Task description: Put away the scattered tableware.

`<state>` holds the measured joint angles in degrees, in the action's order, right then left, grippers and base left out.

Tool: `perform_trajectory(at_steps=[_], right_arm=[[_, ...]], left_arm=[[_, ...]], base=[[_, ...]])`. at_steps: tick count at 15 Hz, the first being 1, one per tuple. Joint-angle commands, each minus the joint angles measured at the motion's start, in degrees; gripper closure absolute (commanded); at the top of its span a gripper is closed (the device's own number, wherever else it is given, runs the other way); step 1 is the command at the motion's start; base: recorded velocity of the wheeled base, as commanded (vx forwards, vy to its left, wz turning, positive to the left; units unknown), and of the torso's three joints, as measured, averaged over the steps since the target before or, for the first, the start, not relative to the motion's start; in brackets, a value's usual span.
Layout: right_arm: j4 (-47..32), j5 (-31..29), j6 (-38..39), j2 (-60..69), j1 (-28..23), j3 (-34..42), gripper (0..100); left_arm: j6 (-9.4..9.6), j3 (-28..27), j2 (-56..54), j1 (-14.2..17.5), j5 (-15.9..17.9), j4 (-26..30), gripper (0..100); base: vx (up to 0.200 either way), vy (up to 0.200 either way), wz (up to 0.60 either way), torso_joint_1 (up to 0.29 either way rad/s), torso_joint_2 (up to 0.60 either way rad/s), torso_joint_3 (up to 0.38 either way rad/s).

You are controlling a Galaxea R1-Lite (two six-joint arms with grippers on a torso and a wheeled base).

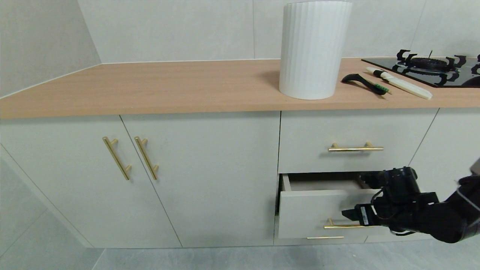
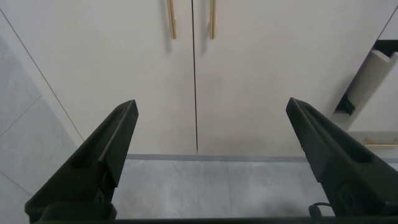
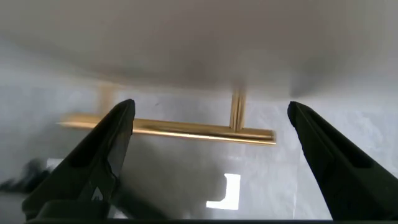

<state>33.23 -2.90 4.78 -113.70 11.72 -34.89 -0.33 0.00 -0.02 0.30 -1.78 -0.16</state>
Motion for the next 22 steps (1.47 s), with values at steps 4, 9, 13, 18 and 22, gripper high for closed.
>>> perform_trajectory(at_steps=[4, 9, 13, 18, 22], right_arm=[[-13.02, 2.46, -0.12, 23.44, 2.87, -2.82, 0], [-1.94, -0.97, 1.81, 11.05, 4.19, -1.41, 0], [13.79, -3.60, 3.40, 1.82, 5.42, 1.23, 0], [21.61, -5.80, 3.22, -2.93, 6.13, 3.16, 0], [21.26, -5.71, 3.13, -2.31, 6.13, 3.42, 0]], left_arm=[[-0.02, 0.00, 0.02, 0.05, -0.07, -0.02, 0], [-0.02, 0.00, 0.02, 0.05, 0.02, -0.02, 0], [-0.02, 0.00, 0.02, 0.05, -0.07, -0.02, 0], [-0.02, 0.00, 0.02, 0.05, -0.07, -0.02, 0], [-0.02, 0.00, 0.02, 0.05, -0.07, -0.02, 0]], base=[[0.000, 0.000, 0.00, 0.000, 0.00, 0.000], [0.000, 0.000, 0.00, 0.000, 0.00, 0.000], [0.000, 0.000, 0.00, 0.000, 0.00, 0.000], [0.000, 0.000, 0.00, 0.000, 0.00, 0.000], [0.000, 0.000, 0.00, 0.000, 0.00, 0.000]])
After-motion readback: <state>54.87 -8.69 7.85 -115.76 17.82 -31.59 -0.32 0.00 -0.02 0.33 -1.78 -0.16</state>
